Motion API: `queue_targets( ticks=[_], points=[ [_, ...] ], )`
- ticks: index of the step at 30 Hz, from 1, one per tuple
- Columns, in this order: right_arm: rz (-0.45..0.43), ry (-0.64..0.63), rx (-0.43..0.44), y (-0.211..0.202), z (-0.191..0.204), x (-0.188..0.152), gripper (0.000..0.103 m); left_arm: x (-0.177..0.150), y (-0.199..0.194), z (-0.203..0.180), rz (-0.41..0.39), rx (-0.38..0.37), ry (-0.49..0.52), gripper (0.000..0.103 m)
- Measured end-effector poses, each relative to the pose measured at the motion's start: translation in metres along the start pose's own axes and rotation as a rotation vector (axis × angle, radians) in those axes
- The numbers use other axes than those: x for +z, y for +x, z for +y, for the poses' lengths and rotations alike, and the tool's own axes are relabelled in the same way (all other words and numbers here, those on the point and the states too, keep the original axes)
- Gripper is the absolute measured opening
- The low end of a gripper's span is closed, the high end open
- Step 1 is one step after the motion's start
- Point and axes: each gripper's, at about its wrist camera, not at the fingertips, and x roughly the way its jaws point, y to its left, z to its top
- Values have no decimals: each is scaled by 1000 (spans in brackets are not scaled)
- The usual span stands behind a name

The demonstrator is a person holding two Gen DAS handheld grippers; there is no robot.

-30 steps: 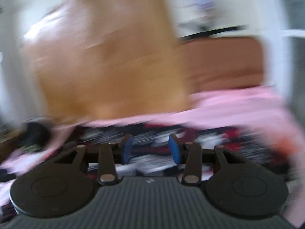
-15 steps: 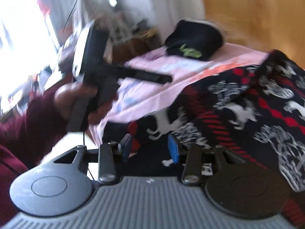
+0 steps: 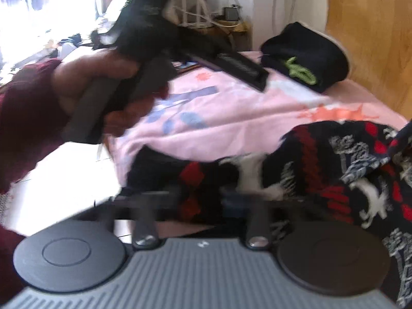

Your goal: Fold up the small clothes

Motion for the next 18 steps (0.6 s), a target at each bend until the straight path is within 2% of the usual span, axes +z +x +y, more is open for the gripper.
queue_targets(
  ticks=[3,6,10,14,16,18],
  points=[
    [-87,29,-23,-22,-6,9,8,7,-3,8,-14,8,-34,89],
    [-225,60,-56,-69,-18,23,8,17,-4,11,-29,9,-55,89],
    [-363,98,-182,-146,-52,25,8,29,-3,3,-45,-12,-51,89],
    [-445,128,-438,-223,-89,0,8,40,5,-18,-46,-49,-27,90],
    [-502,174,-618,-260,-107,-26,9,46,11,-34,-42,-75,-1,90],
    [-548,264,-813,-293,-126,-60,23,51,18,-51,-36,-101,29,90]
  ],
)
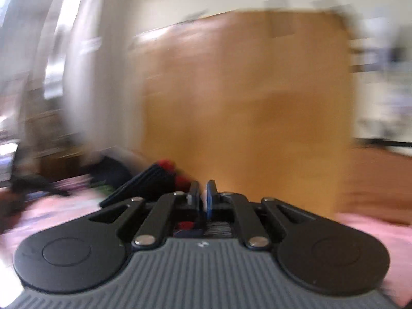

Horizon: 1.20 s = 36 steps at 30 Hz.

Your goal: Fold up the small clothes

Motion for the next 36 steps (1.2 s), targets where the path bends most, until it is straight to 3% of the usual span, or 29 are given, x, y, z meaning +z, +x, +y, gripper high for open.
queue_targets(
  ticks=[1,2,5,7,11,16,19,21,22,23,24,25,26,28,33,36],
  points=[
    [-4,65,-88,-8,-26,-8,46,4,5,-10,2,-16,17,90],
    [-2,137,-143,-15,-46,-17,54,9,12,-20,5,-31,36,90],
    [59,399,-174,-34,-100,-54,54,29,37,-49,26,-89,62,90],
    [98,470,-171,-39,-113,-78,54,42,56,-67,47,-135,66,90],
    [212,494,-115,-21,-101,-108,59,63,106,-110,109,-147,126,90],
    [292,468,-78,20,-89,-110,65,68,154,-146,193,-144,174,83],
    [323,444,-86,47,-101,-111,67,62,170,-160,220,-130,219,72],
    [359,416,-92,65,-113,-114,68,59,175,-164,230,-141,233,42],
    [392,406,-97,74,-117,-119,69,56,176,-166,236,-158,237,32],
    [432,407,-91,82,-121,-124,67,57,177,-166,240,-174,238,12],
    [454,406,-73,83,-122,-128,64,57,177,-166,239,-187,239,8],
    [443,374,-57,80,-119,-127,36,57,175,-167,224,-184,248,7],
    [458,372,-3,81,-118,-123,15,59,173,-168,207,-181,261,6],
    [393,327,5,74,-115,-106,15,65,168,-166,177,-196,246,6],
    [57,229,-23,44,-128,-34,15,89,160,-145,110,-226,77,6],
    [-127,158,24,15,-130,-20,20,88,161,-134,89,-200,29,2]
  ],
)
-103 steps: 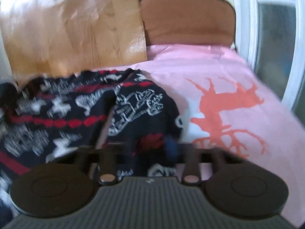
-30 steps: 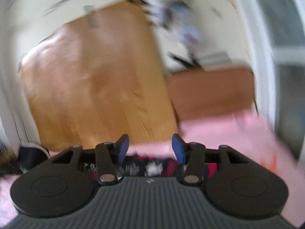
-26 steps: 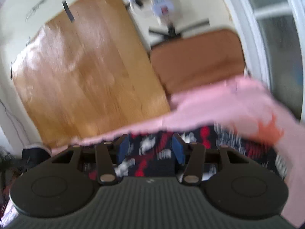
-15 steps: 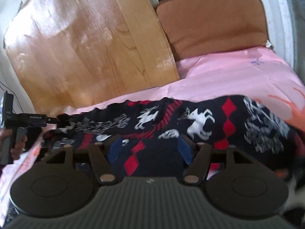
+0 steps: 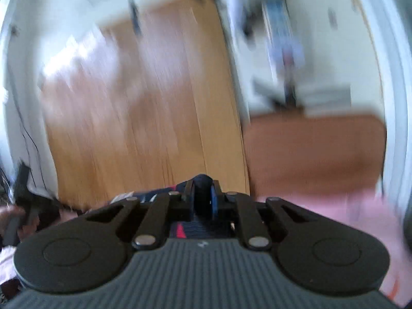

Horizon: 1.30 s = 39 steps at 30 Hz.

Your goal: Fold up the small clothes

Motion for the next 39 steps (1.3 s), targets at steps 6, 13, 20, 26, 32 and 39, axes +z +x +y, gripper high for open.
queue_targets(
  ticks=[6,13,20,26,32,39],
  points=[
    [254,51,-74,-16,-20,-72,49,-16,24,27,102,52,-72,5],
    [344,225,-181,3,-41,-95,53,-28,9,23,137,-65,-69,60],
    [464,274,-253,66,-36,-114,56,-57,12,-5,204,-95,57,23],
    [502,251,-289,81,-25,-119,11,-51,0,8,152,-104,60,12],
    [427,221,-237,47,2,-100,13,-49,10,33,170,-53,-36,20],
    [446,363,-355,21,-27,-120,36,-53,-16,-4,40,45,62,64]
  ],
)
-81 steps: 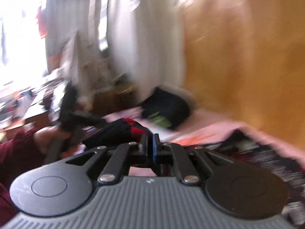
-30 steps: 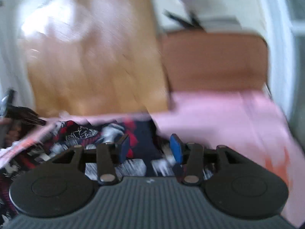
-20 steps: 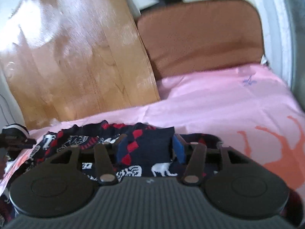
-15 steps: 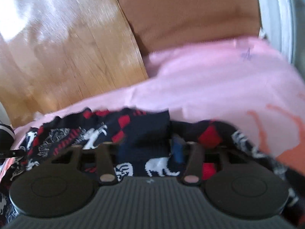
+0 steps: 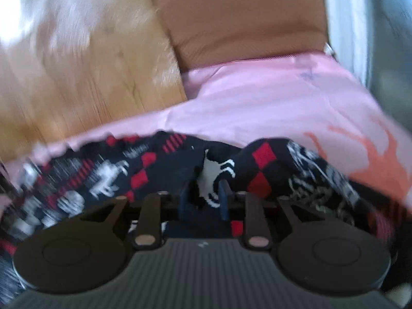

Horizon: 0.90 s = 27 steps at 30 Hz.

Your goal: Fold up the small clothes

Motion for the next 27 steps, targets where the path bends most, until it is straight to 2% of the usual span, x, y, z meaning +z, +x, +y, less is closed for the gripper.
queue_targets(
  ticks=[2,3,7,9,12,15,20,27],
  points=[
    [-44,40,7,-14,-4,-5,46,-1,-5,-15,-51,29,41,69],
    [-53,50,6,-18,-3,-10,46,-1,-6,-19,-70,40,50,72],
    [-65,56,2,-27,1,-28,46,-7,-5,-24,-104,57,22,73],
    [-82,52,-11,-30,7,-36,47,-12,-4,-24,-104,58,23,73],
    [-114,57,-25,-37,6,-47,52,-16,-2,-25,-99,53,30,73],
    [-131,54,-60,-40,8,-53,53,-18,-1,-22,-101,49,27,73],
    [-143,73,-88,-48,11,-58,53,-18,2,-19,-89,43,15,73],
    [-132,143,-107,-60,12,-65,53,-21,8,-18,-58,77,32,73]
  ],
)
